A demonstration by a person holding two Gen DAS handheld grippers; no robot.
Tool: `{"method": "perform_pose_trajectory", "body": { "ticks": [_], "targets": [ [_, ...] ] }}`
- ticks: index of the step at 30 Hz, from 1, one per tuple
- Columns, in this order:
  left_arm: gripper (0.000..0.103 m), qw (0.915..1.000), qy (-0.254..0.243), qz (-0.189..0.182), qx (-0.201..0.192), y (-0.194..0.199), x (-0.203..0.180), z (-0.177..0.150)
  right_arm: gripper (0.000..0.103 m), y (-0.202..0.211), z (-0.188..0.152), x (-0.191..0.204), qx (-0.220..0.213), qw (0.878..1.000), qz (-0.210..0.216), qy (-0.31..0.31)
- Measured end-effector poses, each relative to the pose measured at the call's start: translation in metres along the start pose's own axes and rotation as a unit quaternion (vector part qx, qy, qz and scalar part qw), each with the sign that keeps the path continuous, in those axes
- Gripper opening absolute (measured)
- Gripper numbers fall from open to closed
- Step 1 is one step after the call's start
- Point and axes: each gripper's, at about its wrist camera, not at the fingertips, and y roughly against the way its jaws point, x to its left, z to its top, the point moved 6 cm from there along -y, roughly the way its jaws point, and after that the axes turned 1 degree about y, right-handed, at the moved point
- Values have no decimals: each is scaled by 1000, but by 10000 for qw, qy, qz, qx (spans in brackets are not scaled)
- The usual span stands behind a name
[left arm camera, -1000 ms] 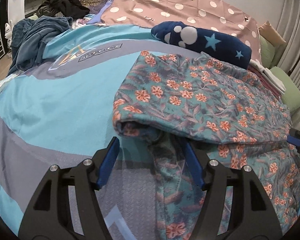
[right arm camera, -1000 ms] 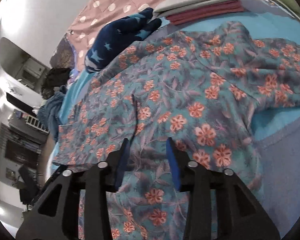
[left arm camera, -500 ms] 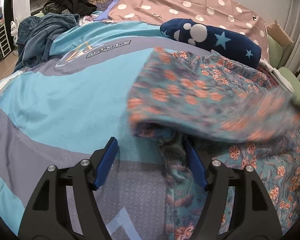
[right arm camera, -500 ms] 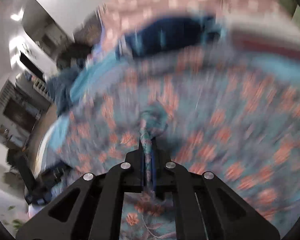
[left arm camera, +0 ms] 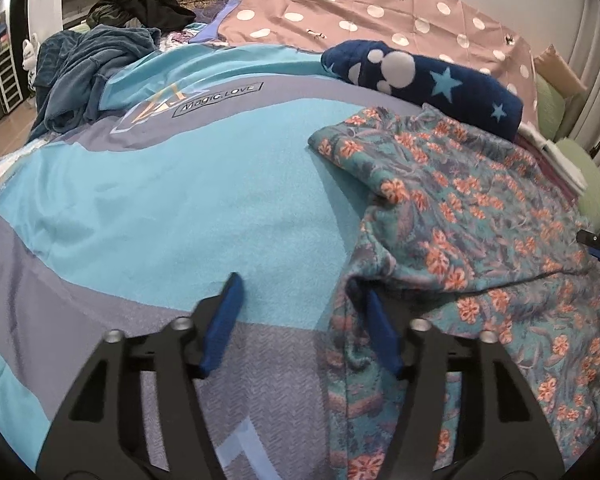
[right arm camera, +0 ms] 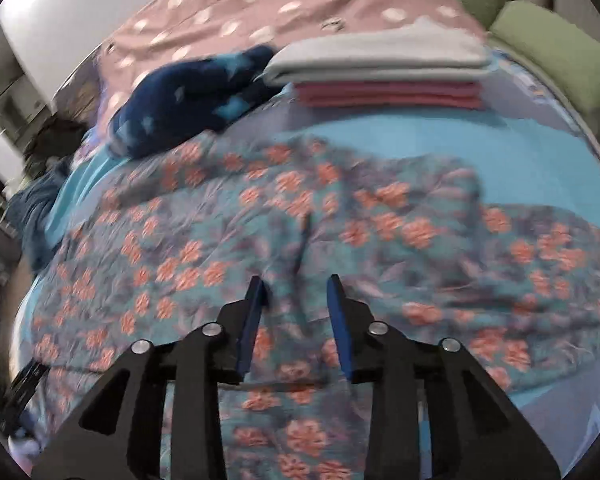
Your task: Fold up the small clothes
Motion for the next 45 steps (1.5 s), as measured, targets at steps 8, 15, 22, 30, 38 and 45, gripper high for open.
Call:
{"method": "perform_pose_trajectory", "body": {
  "ticks": [8,15,22,30,38,45],
  "targets": [
    [52,9977,-175,-656,-84,11,-19,0,41,20,29,164,65,9690,1230,2140],
    [51,9970,-70,-769,34,-3,-16,3,45,-36,-19,365,980,8812,1497,4375],
    [28,9953,-91,-960,-2,-4,-18,8,37,-117,-74,425,1658,8043,128,5705],
    [7,9958,219,-876,-133,-5,2,13,0,-118,7,424,1008,9132,1188,3765],
    [29,9977,244,-633,-88,2,11,4,11,-96,16,359,810,9301,1558,3226],
    [19,9883,177,-1346,-700,45,-7,31,26,-18,-4,206,590,9516,1916,2330]
  ]
}}
